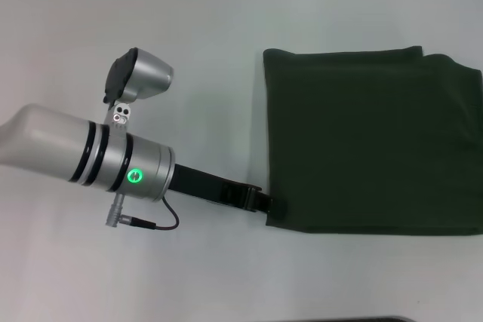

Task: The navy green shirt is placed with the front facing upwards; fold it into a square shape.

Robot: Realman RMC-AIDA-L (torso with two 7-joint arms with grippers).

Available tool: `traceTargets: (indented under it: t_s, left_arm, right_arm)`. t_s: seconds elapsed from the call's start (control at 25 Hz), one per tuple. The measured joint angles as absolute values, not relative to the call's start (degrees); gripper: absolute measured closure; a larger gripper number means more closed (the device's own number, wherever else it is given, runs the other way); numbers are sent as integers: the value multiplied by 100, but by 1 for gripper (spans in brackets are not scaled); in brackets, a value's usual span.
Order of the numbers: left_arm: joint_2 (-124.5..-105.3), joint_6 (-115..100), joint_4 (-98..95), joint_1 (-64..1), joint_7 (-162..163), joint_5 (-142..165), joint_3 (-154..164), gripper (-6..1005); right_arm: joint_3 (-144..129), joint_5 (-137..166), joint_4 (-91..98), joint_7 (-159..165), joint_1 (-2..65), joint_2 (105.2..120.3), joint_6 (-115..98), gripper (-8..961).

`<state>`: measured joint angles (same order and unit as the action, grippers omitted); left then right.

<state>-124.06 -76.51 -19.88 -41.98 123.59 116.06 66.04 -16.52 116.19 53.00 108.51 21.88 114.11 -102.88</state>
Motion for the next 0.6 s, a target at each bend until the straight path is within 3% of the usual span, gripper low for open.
traceTargets:
  t_s: [0.6]
  left_arm:
    - [-12208,-8096,-2248,-3824,12136,11572,6285,965]
  right_arm:
    - [-1698,11626,5210,10845,2279,11457,-10248,56]
